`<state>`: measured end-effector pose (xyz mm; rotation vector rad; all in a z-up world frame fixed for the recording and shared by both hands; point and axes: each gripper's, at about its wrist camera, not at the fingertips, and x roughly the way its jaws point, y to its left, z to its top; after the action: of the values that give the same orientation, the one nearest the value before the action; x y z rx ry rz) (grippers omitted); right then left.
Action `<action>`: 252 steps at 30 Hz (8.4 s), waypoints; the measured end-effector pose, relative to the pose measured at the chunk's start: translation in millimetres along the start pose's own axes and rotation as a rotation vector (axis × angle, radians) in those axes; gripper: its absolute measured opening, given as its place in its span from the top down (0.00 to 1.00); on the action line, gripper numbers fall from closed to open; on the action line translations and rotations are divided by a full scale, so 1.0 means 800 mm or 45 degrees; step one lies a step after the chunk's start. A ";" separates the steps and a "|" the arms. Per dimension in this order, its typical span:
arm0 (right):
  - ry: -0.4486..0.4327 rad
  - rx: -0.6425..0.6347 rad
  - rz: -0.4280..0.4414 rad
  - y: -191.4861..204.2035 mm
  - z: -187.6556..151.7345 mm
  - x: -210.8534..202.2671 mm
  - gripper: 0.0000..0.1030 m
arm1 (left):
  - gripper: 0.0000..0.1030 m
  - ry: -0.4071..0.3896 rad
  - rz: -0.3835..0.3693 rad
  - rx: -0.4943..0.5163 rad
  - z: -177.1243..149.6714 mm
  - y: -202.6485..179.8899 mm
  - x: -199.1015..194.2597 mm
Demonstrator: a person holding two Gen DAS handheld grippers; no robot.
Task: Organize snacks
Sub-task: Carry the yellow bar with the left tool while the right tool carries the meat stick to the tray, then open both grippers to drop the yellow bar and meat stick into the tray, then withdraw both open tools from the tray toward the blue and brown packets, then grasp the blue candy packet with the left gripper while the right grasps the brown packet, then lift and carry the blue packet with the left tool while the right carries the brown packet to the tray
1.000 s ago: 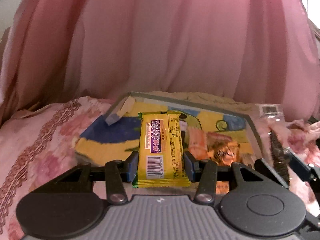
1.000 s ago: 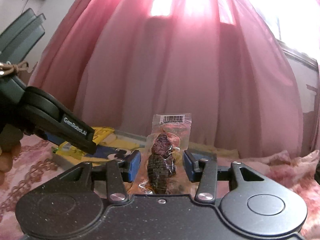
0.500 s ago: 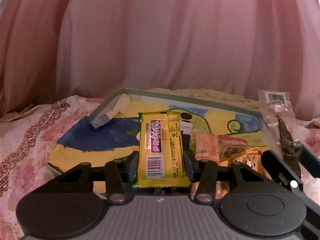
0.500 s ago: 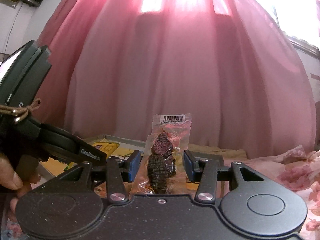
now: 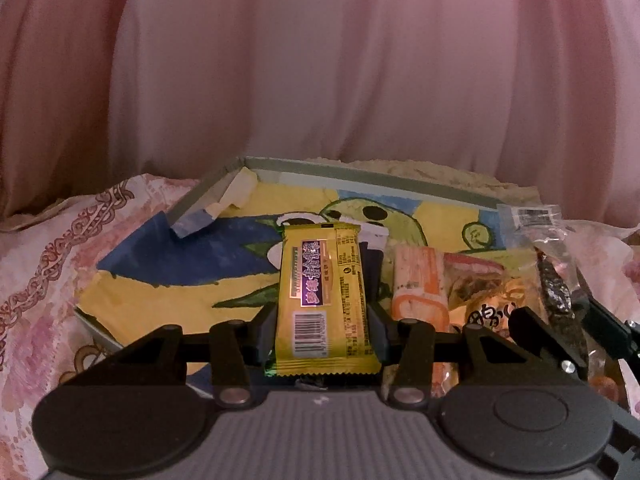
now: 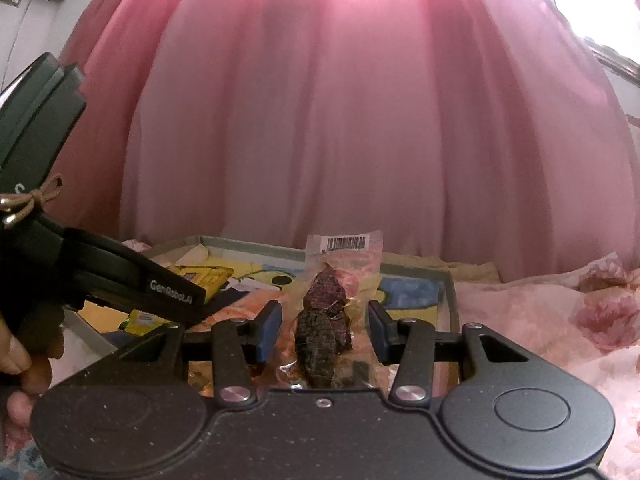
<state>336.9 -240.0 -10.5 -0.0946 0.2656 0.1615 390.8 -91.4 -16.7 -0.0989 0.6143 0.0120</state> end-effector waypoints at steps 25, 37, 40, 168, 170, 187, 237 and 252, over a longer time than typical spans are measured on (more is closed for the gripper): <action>0.001 0.098 -0.037 -0.015 0.002 0.002 0.25 | 0.20 -0.101 -0.019 -0.170 -0.005 0.018 -0.014; -0.043 0.165 -0.093 -0.022 0.044 -0.047 0.05 | 0.01 -0.224 0.008 -0.242 0.009 0.035 -0.087; -0.079 0.177 -0.094 -0.016 0.061 -0.072 0.01 | 0.01 -0.246 0.015 -0.249 0.012 0.043 -0.116; 0.438 -0.349 0.597 0.159 -0.083 -0.080 0.06 | 0.37 0.506 -0.427 -0.051 -0.108 0.198 -0.087; 0.452 -0.390 0.608 0.169 -0.086 -0.077 0.09 | 0.37 0.507 -0.423 -0.038 -0.110 0.199 -0.090; 0.507 -0.337 0.634 0.167 -0.087 -0.067 0.30 | 0.23 0.516 -0.473 0.079 -0.120 0.198 -0.106; 0.552 -0.148 0.496 0.147 -0.100 -0.131 0.50 | 0.40 0.369 -0.177 0.239 -0.171 0.150 -0.152; 0.420 -0.279 0.380 0.160 -0.095 -0.147 0.55 | 0.41 0.235 -0.113 0.064 -0.175 0.156 -0.160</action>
<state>184.0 -140.4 -61.2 -0.3010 0.5915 0.4736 200.4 21.6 -67.5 -0.0789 0.7937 -0.0991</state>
